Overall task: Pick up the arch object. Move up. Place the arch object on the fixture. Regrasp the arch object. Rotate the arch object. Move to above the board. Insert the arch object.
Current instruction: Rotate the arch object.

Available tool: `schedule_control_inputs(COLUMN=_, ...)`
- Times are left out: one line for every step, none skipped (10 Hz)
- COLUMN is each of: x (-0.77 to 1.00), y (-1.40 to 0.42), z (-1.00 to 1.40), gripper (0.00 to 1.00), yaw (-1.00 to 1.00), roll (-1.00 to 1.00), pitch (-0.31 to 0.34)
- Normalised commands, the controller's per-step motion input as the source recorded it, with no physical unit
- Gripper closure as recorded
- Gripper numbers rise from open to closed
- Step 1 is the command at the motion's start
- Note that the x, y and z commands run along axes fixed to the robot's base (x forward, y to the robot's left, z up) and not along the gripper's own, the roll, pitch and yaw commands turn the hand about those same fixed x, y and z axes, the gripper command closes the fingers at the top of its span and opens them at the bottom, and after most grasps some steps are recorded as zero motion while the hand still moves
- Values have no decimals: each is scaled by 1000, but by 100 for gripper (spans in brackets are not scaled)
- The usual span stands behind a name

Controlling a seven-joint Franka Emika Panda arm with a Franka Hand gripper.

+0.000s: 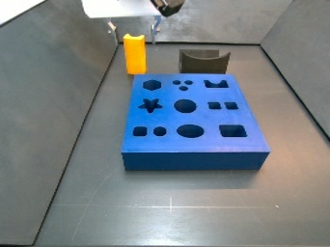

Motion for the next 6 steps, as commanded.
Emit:
schedule_control_inputs(x=-22, y=3, z=709, gripper=0, yaw=-6, roll=6, pitch=34)
schedule_control_inputs(x=-22, y=5, z=640, gripper=0, yaw=-8, roll=9, pitch=34)
schedule_control_inputs(x=-23, y=10, z=479, gripper=0, yaw=-13, roll=17, pitch=38)
schedule_control_inputs(x=-19, y=14, z=304, gripper=0, yaw=-17, roll=24, pitch=41)
schedule_control_inputs(x=-16, y=16, z=167, gripper=0, yaw=-20, roll=29, pitch=46)
schedule_control_inputs(x=0, y=0, z=0, gripper=0, yaw=1000, roll=0, pitch=0)
